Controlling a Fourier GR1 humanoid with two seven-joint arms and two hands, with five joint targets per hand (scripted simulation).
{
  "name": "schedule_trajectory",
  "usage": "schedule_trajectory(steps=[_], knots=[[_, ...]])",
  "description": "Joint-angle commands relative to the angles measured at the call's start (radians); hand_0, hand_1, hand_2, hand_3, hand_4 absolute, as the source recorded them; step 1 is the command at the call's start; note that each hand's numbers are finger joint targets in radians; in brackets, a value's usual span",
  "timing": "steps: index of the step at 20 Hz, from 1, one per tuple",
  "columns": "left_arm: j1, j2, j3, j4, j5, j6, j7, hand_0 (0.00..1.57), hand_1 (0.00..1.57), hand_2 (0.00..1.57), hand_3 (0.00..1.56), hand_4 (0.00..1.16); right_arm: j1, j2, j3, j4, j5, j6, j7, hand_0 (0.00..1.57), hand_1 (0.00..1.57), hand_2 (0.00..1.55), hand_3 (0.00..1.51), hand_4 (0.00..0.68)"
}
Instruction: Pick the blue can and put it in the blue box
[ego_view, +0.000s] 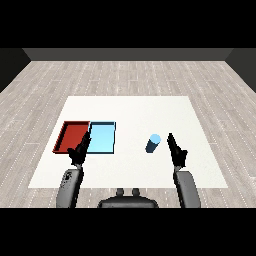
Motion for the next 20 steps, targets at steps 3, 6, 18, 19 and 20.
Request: schedule_trajectory(steps=[3, 6, 18, 19, 20], knots=[[0.003, -0.001, 0.001, 0.004, -0.029, -0.002, -0.007, 0.00, 0.00, 0.00, 0.00, 0.00, -0.062, -0.070, -0.099, 0.053, -0.061, 0.087, -0.032, 0.00, 0.00, 0.00, 0.00, 0.000], [0.036, -0.008, -0.017, -0.014, -0.057, 0.012, -0.018, 0.00, 0.00, 0.00, 0.00, 0.00, -0.142, -0.146, -0.190, 0.142, -0.128, 0.151, -0.031, 0.00, 0.00, 0.00, 0.00, 0.000], [0.030, -0.082, 0.031, 0.001, 0.039, -0.052, -0.493, 0.00, 0.00, 0.00, 0.00, 0.00, -0.168, -0.121, -0.240, 0.217, -0.299, 0.359, -0.335, 0.00, 0.00, 0.00, 0.00, 0.000], [0.060, -0.043, 0.061, -0.079, 0.082, -0.086, -0.453, 0.00, 0.00, 0.00, 0.00, 0.00, -0.145, -0.136, -0.245, 0.175, -0.325, 0.377, -0.290, 0.00, 0.00, 0.00, 0.00, 0.000], [0.017, -0.078, 0.040, -0.016, 0.064, -0.058, -0.463, 0.00, 0.00, 0.00, 0.00, 0.00, -0.217, -0.112, -0.230, 0.243, -0.283, 0.321, -0.307, 0.00, 0.00, 0.00, 0.00, 0.000]])
